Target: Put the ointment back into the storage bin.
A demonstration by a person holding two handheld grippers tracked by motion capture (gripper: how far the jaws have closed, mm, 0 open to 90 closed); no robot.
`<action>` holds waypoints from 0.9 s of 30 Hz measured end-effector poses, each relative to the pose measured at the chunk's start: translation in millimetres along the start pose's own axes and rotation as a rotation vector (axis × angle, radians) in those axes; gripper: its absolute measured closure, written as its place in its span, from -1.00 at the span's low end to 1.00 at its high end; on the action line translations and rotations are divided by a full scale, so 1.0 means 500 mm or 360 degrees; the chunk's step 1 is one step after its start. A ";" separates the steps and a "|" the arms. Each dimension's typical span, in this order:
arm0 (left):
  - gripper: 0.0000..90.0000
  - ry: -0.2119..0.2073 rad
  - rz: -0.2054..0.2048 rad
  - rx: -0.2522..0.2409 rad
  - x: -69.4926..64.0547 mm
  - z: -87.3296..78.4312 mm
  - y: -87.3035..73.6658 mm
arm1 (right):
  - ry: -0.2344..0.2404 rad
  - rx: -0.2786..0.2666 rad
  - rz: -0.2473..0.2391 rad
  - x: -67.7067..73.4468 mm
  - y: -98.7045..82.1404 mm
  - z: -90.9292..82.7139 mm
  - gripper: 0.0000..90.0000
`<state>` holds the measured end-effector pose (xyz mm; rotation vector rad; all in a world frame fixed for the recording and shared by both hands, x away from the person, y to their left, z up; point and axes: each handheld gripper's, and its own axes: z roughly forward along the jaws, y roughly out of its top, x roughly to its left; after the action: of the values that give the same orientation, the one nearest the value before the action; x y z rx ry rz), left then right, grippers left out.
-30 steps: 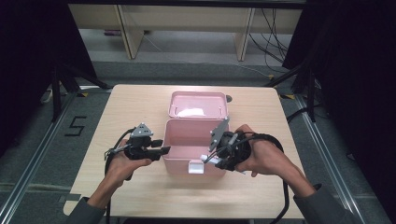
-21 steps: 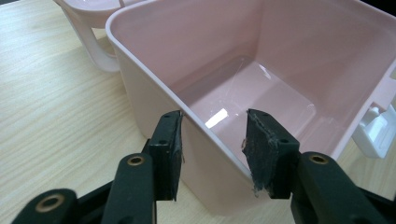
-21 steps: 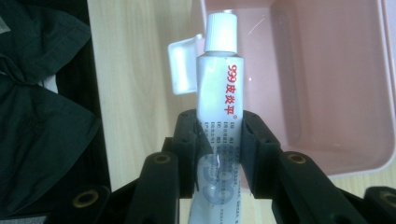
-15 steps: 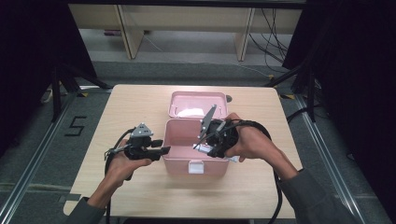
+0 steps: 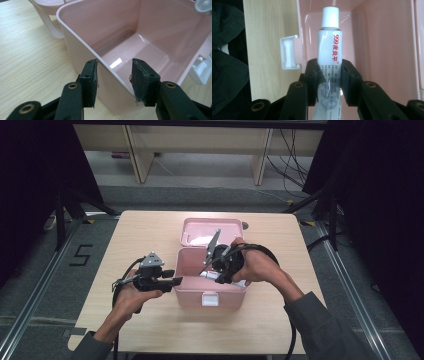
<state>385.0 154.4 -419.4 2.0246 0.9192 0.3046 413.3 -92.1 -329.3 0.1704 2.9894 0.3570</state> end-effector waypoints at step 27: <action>0.24 0.0001 0.0004 0.0003 -0.001 0.000 0.000 | 0.0038 0.0062 -0.0056 -0.021 -0.002 0.082 0.56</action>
<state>384.8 154.2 -419.3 2.0276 0.9180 0.3061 429.4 -85.1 -368.1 0.1176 3.0198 0.2996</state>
